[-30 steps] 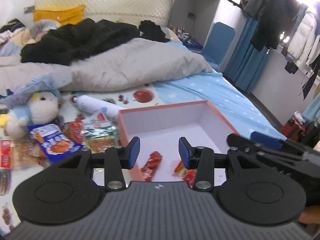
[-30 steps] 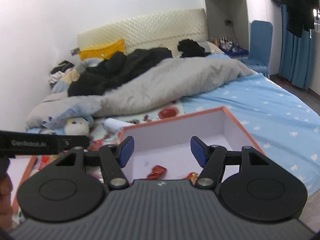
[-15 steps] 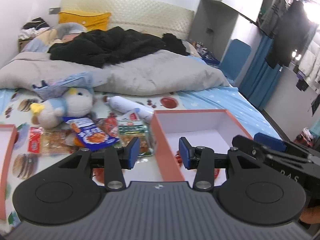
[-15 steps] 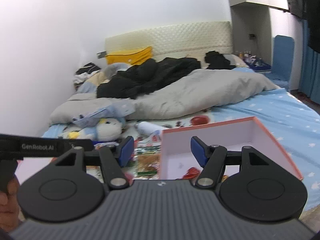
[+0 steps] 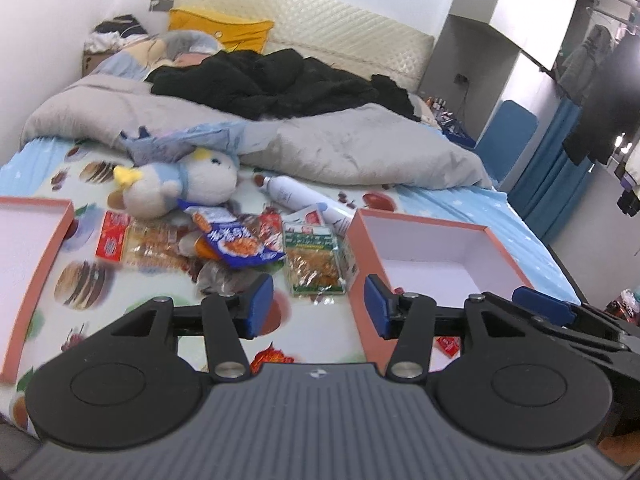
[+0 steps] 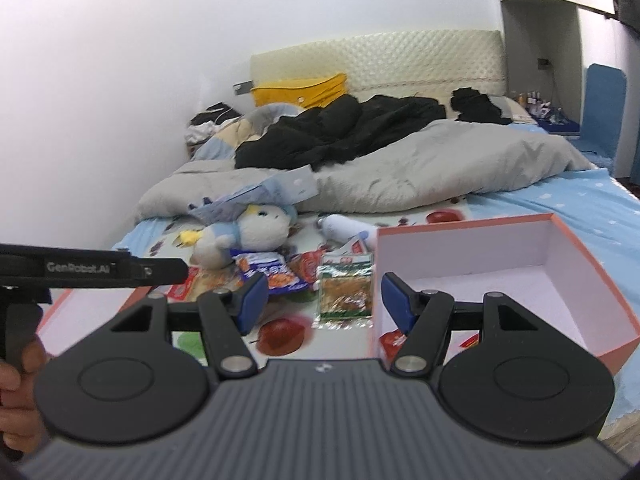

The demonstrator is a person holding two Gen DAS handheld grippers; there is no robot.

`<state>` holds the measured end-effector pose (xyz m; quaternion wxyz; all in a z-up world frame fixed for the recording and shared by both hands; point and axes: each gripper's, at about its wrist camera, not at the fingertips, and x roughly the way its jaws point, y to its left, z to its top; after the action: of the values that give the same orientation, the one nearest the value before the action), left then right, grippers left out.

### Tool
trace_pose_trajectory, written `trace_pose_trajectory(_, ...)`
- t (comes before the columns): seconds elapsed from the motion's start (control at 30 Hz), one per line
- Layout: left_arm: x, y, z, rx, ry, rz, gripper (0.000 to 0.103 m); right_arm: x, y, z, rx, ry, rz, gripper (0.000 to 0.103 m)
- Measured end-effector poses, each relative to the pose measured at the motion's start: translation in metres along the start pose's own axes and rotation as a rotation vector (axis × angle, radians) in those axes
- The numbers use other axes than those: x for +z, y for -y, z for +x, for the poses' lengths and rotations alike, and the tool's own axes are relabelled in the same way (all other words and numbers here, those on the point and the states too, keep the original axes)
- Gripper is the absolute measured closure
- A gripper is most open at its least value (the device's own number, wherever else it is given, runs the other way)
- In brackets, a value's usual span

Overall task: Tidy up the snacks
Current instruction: 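Withdraw both tools from the box back toward the snack pile, then grasp the blue chip bag with the left gripper while the right grasps a red-gold candy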

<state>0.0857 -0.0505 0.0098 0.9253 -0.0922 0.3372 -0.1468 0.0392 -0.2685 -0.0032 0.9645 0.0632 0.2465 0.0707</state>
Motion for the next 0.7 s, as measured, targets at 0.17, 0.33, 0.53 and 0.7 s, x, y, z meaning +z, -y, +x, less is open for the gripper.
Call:
trace_pose_trajectory(0.17,-0.006,-0.01,0.0,0.001,-0.006,0.005,0.047,-0.013,-0.014,0.006,0.028,-0.026,-0.022,0.038)
trace_pose_trajectory(0.33,-0.013,-0.027,0.003,0.015,-0.013,-0.028,0.047,-0.028,-0.027,0.011,0.056,-0.065,-0.041,0.038)
trace_pose_trajectory(0.53,-0.026,-0.059,0.02,0.019,-0.048,-0.132,0.045,-0.043,-0.041,0.025,0.102,-0.132,-0.076,0.038)
trace_pose_trajectory(0.7,-0.029,-0.082,0.051,0.007,-0.092,-0.185,0.039,-0.05,-0.048,0.052,0.111,-0.201,-0.088,0.038)
